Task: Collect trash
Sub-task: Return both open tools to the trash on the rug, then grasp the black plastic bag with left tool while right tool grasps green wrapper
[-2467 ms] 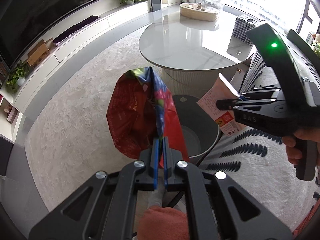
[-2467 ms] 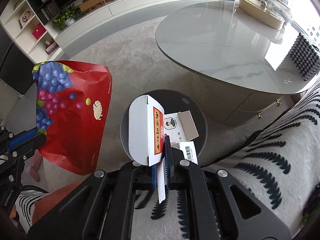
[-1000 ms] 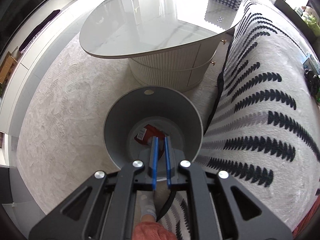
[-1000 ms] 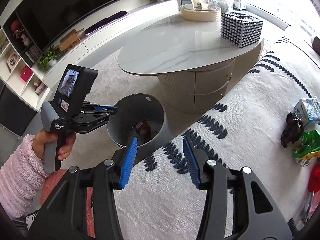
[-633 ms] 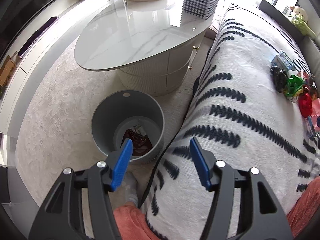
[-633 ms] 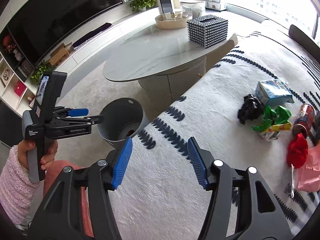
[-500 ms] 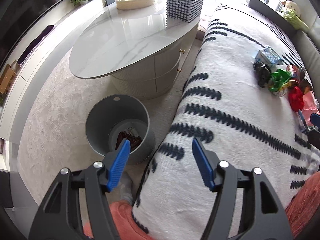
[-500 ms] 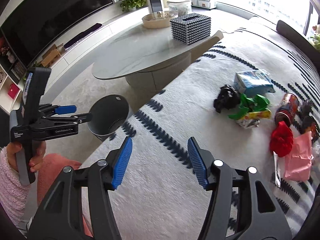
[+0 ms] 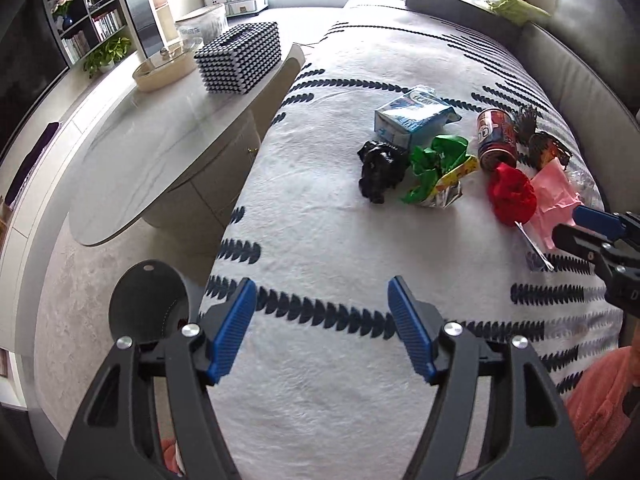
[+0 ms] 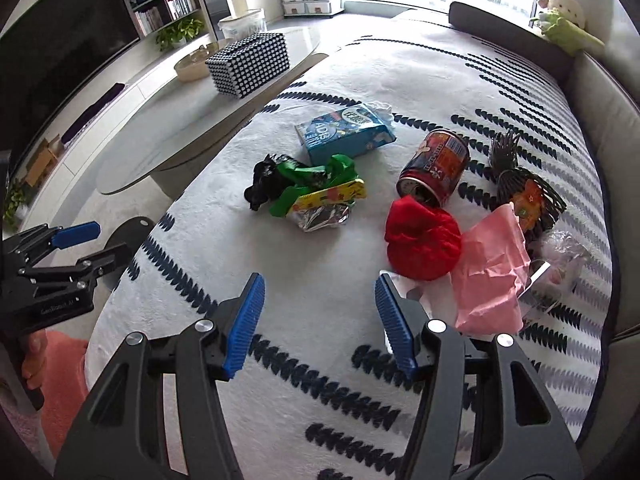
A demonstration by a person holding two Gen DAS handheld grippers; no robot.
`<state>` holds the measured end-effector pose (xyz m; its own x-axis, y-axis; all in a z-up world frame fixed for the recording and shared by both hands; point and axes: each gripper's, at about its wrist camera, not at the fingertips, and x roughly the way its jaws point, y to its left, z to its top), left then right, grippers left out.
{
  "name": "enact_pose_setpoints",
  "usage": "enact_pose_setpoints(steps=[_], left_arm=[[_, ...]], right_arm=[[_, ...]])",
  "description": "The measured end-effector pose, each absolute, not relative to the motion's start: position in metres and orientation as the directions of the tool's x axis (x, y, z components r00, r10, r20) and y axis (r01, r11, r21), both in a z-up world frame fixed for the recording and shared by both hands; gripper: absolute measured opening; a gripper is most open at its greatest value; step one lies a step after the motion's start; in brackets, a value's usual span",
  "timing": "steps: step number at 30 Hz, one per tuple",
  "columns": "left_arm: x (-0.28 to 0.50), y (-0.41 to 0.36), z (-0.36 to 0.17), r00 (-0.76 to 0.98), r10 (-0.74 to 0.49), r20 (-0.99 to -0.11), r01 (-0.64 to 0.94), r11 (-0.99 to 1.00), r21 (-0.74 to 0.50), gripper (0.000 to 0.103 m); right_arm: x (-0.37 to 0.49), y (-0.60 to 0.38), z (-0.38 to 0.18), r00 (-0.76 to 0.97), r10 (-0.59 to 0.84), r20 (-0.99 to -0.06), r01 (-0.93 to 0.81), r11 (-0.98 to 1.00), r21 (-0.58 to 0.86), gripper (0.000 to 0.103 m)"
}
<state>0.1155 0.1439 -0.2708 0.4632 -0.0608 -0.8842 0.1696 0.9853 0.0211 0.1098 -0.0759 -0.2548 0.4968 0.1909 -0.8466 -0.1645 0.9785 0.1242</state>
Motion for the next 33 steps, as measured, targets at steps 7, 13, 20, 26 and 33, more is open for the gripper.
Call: enact_pose_setpoints(steps=[7,13,20,26,33], left_arm=[[0.165,0.122,-0.299,0.450,-0.053,-0.891,0.201,0.979,0.044,0.069],[0.206,0.112,-0.329,0.431,-0.050,-0.901,0.231,0.971,0.056,0.069],[0.238,0.090,-0.360,0.405,-0.064,-0.912,0.287,0.956,0.060,0.069],[0.255,0.079,-0.387,0.384,-0.058,-0.921,0.310,0.948,0.069,0.069],[0.261,0.076,-0.388,0.385,-0.121,-0.915,0.344,0.939,0.021,0.032]], right_arm=[[0.172,-0.072,-0.280,0.486,0.197,-0.851,-0.143,0.979,0.144,0.056],[0.218,-0.070,-0.308,0.461,0.172,-0.871,-0.103,0.985,0.140,0.056],[0.244,-0.069,-0.336,0.417,0.142,-0.898,-0.087,0.989,0.116,0.056],[0.250,-0.061,-0.354,0.386,0.136,-0.912,-0.093,0.990,0.108,0.055],[0.254,-0.051,-0.351,0.380,0.132,-0.915,-0.121,0.988,0.092,0.038]])
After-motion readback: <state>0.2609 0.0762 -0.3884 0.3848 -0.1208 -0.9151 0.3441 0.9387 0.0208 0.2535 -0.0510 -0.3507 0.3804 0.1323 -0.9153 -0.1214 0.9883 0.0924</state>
